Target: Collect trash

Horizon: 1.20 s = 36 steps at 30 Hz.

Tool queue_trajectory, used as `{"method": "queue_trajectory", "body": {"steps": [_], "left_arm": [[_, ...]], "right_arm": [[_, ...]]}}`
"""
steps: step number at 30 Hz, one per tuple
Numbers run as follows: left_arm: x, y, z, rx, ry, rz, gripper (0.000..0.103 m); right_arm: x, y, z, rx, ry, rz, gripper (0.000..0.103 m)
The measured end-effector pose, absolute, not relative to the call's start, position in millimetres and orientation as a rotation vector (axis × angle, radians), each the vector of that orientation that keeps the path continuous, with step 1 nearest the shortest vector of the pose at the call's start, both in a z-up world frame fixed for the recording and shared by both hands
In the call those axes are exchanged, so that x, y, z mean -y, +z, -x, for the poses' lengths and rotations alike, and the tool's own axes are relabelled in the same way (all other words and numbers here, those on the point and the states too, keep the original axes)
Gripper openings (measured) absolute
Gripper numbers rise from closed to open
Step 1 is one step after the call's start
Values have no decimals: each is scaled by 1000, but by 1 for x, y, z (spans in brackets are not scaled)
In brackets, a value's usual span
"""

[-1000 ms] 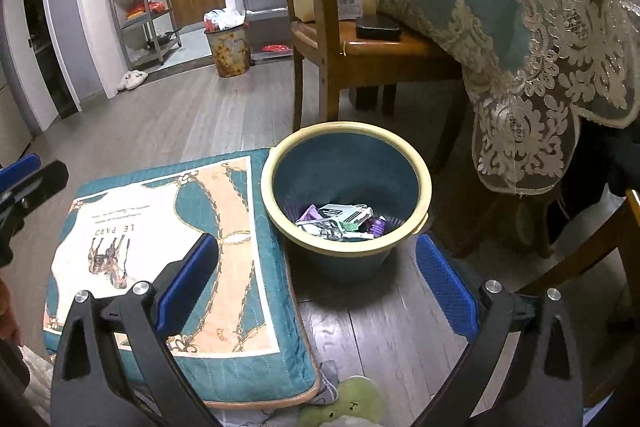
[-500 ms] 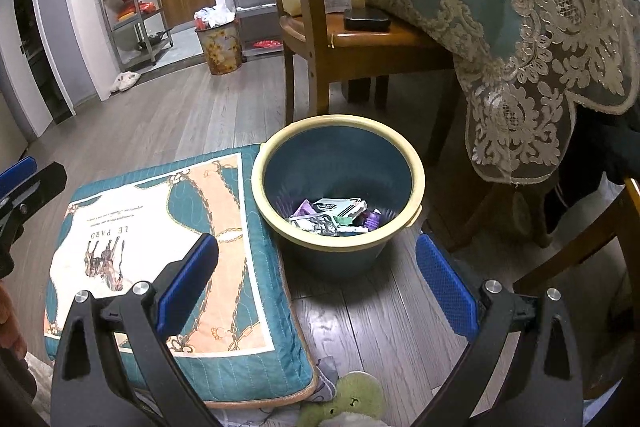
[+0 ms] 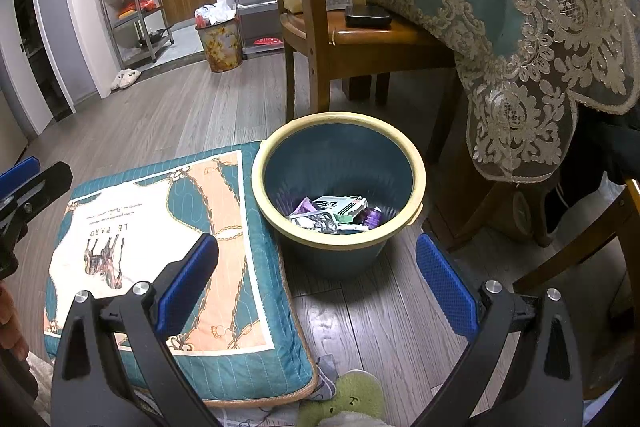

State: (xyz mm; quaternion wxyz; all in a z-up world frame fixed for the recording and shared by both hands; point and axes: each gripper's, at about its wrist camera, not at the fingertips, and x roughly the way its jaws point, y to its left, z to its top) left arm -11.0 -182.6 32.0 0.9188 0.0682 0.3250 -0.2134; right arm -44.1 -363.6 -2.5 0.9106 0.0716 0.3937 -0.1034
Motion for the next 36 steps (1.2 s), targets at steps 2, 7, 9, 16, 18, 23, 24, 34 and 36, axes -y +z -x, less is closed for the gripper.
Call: {"method": "queue_trajectory", "body": {"steps": [2, 7, 9, 16, 18, 23, 24, 34, 36], "left_arm": [[183, 32, 11, -666, -439, -140, 98], [183, 31, 11, -668, -440, -139, 98], [183, 31, 11, -667, -439, -140, 98], [183, 31, 12, -659, -444, -140, 98], [183, 30, 12, -660, -445, -138, 98], [184, 31, 12, -660, -443, -138, 98], [184, 31, 12, -660, -444, -138, 98], [184, 31, 13, -663, -448, -137, 98], [184, 31, 13, -663, -446, -139, 98]], "right_arm": [[363, -3, 44, -812, -215, -148, 97], [363, -4, 43, -816, -215, -148, 97], [364, -4, 44, -815, -215, -149, 97], [364, -6, 44, -817, -218, -151, 97], [365, -5, 43, -817, -217, -149, 97], [365, -5, 43, -817, -217, -150, 97], [365, -5, 43, -817, -217, -150, 97], [366, -5, 43, -817, -217, -151, 97], [366, -5, 43, -818, -216, -150, 97]]}}
